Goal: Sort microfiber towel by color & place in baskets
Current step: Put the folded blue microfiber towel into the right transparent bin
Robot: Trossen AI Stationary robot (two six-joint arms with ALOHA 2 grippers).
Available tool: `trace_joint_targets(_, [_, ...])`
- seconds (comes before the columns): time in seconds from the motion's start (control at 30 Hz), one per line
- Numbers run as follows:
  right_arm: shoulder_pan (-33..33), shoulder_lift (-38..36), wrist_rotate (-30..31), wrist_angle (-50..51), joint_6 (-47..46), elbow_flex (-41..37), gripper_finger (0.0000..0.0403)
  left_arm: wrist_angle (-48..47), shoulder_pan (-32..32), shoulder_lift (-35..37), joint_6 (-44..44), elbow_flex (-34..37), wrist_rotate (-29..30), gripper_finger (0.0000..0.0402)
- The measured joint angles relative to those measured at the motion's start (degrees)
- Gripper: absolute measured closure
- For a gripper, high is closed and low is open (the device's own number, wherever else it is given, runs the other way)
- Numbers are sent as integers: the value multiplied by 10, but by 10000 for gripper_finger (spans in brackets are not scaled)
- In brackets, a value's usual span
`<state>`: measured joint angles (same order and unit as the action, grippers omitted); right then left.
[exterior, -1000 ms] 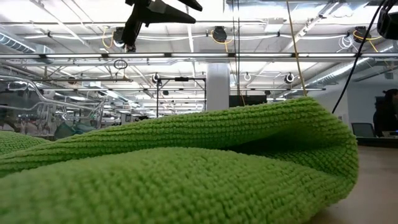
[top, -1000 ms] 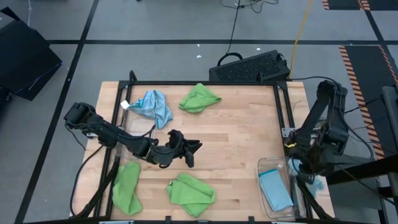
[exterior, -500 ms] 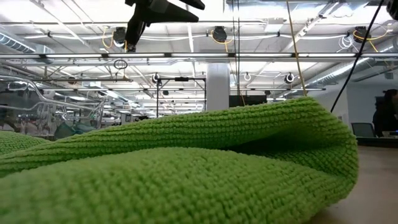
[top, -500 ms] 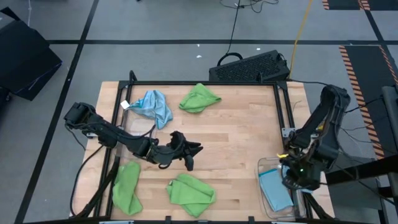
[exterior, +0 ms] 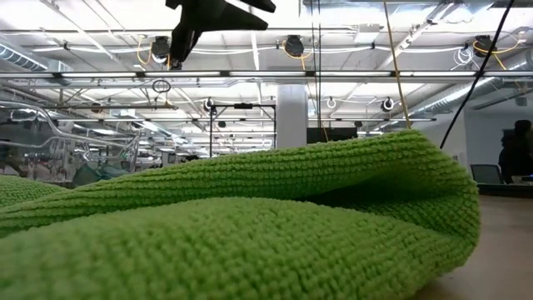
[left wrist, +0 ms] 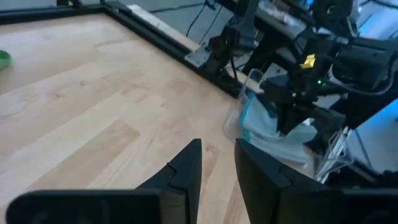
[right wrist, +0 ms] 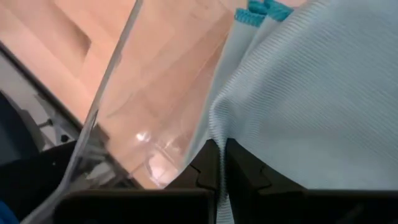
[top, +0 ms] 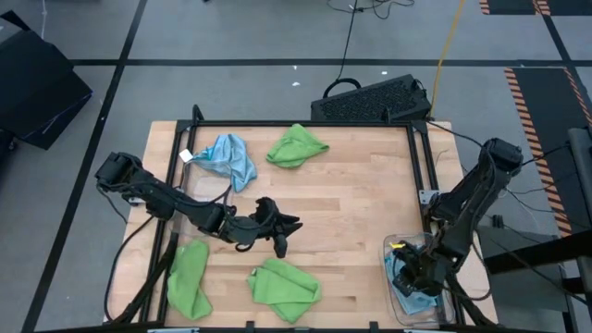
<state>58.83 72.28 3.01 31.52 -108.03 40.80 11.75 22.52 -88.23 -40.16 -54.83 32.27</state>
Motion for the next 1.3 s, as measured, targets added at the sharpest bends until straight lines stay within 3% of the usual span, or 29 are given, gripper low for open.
trace_joint_targets(0.17, [-10, 34, -3, -60, 0, 0, 397, -22, 0, 0, 0, 0, -12, 305])
trace_joint_targets(0.47, [-10, 81, -76, -116, 1, 0, 385, -34, 0, 0, 21, 0, -14, 305])
trace_joint_targets(0.73, [-10, 83, -77, -132, 9, 0, 300, -34, 0, 0, 23, 0, -13, 305])
trace_joint_targets(0.93, [-10, 24, -75, -84, 5, 0, 243, -33, -1, 0, 5, 0, -13, 304])
trace_joint_targets(1.13, [11, -35, -79, -113, -20, 0, 251, -30, -4, 0, -5, 0, -60, 304])
trace_joint_targets(1.3, [32, -16, -121, -157, -60, 1, 270, -30, 1, 0, -8, 0, -72, 304])
